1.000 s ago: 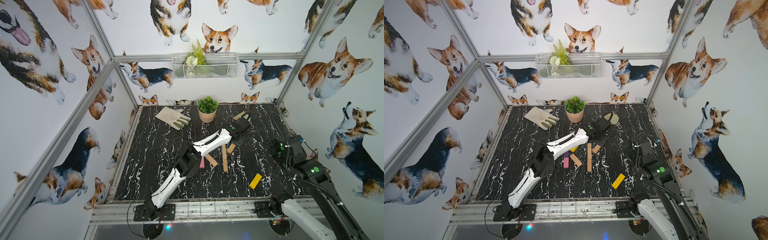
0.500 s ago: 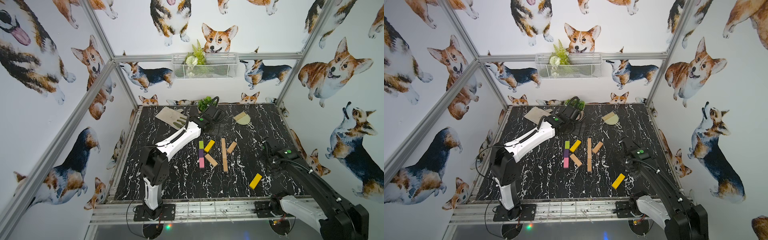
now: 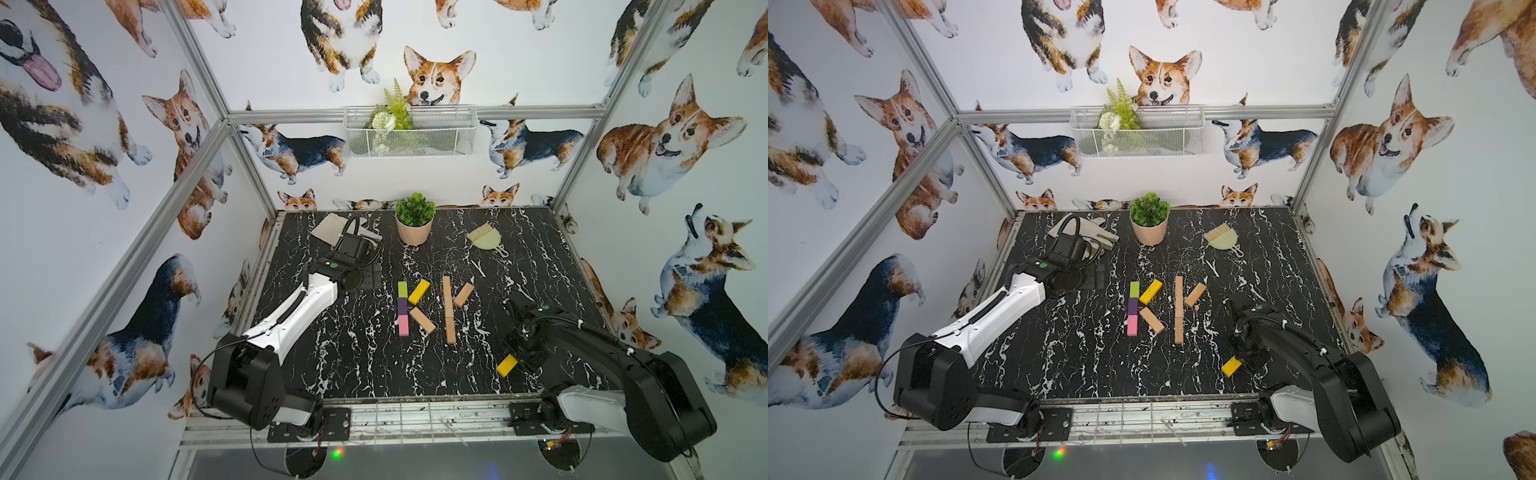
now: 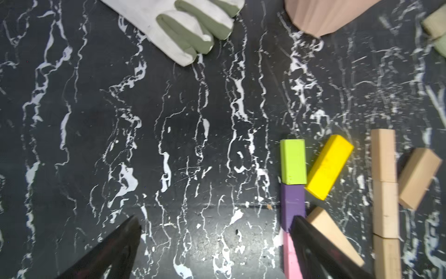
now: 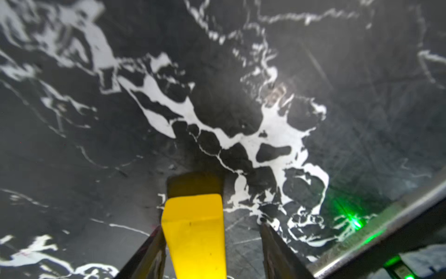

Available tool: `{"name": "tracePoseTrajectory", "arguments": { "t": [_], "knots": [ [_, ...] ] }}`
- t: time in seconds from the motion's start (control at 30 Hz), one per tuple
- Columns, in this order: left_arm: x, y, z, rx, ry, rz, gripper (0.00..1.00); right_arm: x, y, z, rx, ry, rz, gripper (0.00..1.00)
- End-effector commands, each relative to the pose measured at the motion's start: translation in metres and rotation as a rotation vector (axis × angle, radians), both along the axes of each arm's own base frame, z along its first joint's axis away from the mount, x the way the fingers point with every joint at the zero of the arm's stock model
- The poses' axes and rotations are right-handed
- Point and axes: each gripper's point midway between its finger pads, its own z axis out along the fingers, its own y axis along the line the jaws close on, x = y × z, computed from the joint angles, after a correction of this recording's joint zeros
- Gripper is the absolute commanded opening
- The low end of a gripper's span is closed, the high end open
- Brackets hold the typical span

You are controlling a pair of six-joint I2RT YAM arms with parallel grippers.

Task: Assemble the letter k with building blocks
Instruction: Pick up the building block from the center of the board, then assemble the building block at the center of the board.

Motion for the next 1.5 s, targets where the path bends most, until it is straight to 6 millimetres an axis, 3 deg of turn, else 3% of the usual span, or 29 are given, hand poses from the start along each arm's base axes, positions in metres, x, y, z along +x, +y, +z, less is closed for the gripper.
{"name": "tracePoseTrajectory", "arguments": {
  "t": [0.0,0.3,0.47,0.6,0.7,0.8,0.87,1.03,1.2,1.33,1.47],
  "knots": [
    [0.010,-0.001,0.007,-0.014,-0.044,0.007,0.98,0.003,0.007,0.000,0.004,0.007,-0.068,0.64],
    [0.014,-0.005,0.005,-0.021,-0.031,0.003,0.97,-0.007,0.012,0.003,-0.006,-0.014,-0.102,0.54],
    [0.013,-0.005,0.004,-0.021,-0.029,0.002,0.97,-0.014,0.004,0.003,-0.028,-0.031,-0.128,0.45],
    [0.013,-0.005,0.004,-0.020,-0.028,0.002,0.97,-0.011,0.001,0.003,-0.046,-0.044,-0.106,0.36],
    [0.013,-0.005,0.004,-0.021,-0.025,0.001,0.97,-0.007,0.001,0.006,-0.055,-0.048,-0.083,0.35],
    [0.013,-0.005,0.004,-0.021,-0.025,0.002,0.97,-0.003,0.004,0.004,-0.043,-0.054,-0.066,0.20],
    [0.013,-0.005,0.004,-0.022,-0.026,0.003,0.96,0.005,0.010,0.005,-0.019,-0.078,-0.036,0.16],
    [0.013,-0.006,0.003,-0.026,-0.023,-0.001,0.96,0.052,0.038,0.027,0.063,-0.176,0.216,0.15],
    [0.013,-0.007,0.002,-0.028,-0.016,-0.002,0.96,0.095,0.060,0.056,0.038,-0.134,0.571,0.02],
    [0.013,-0.006,0.002,-0.024,-0.018,0.000,0.96,0.113,0.073,0.062,0.038,-0.092,0.770,0.00],
    [0.012,-0.006,0.002,-0.024,-0.018,0.001,0.96,0.112,0.090,0.064,0.063,-0.019,1.027,0.00]
  ]
}}
